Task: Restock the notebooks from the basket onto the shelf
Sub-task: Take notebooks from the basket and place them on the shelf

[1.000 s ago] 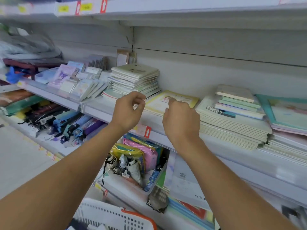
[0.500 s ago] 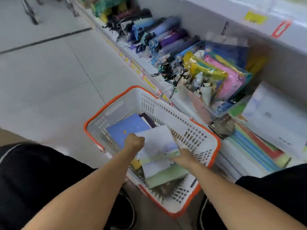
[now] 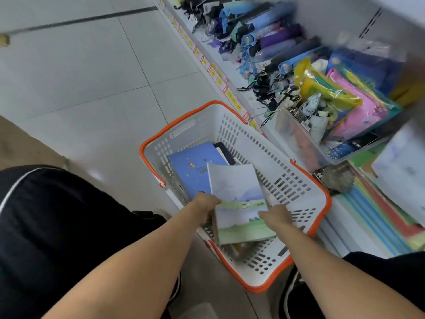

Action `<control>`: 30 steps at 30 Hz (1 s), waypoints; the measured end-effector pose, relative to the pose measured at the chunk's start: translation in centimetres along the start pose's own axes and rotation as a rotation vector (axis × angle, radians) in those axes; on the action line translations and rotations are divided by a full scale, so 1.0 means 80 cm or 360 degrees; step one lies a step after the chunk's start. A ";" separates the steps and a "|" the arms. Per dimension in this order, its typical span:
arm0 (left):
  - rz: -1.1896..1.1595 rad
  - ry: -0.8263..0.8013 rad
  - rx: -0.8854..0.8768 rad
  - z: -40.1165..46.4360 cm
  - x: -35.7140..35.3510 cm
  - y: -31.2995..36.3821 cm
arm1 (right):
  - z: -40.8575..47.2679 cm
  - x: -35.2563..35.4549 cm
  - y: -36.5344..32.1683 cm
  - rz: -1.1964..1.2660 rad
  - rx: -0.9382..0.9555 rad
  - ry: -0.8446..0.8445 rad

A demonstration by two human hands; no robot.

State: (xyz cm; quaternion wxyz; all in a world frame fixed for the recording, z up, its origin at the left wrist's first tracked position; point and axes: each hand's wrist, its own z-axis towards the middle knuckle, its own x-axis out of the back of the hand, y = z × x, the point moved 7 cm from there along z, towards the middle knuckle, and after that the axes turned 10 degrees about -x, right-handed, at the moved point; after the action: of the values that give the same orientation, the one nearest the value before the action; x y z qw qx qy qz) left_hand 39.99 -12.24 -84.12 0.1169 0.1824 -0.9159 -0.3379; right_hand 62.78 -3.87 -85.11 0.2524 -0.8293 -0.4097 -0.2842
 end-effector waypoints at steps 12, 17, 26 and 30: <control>-0.0114 0.0068 -0.0388 -0.010 0.034 0.071 | -0.014 0.014 -0.040 0.1099 -0.0111 -0.0742; -0.0257 0.0248 -0.0598 -0.019 0.086 0.123 | -0.001 0.002 -0.020 0.0479 0.0004 -0.0315; -0.0642 0.0148 -0.0463 -0.026 0.092 0.122 | 0.004 -0.041 -0.003 0.0130 -0.0022 -0.0305; -0.0748 0.0082 -0.0430 -0.028 0.087 0.128 | 0.003 -0.027 -0.027 0.0054 0.0186 0.0060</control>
State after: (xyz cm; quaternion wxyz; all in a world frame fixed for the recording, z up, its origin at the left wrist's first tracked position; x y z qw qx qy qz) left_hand 31.82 -9.19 -75.03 0.0819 0.3813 -0.7917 -0.4703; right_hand 59.99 -3.74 -86.35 0.3129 -0.8144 -0.4067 -0.2710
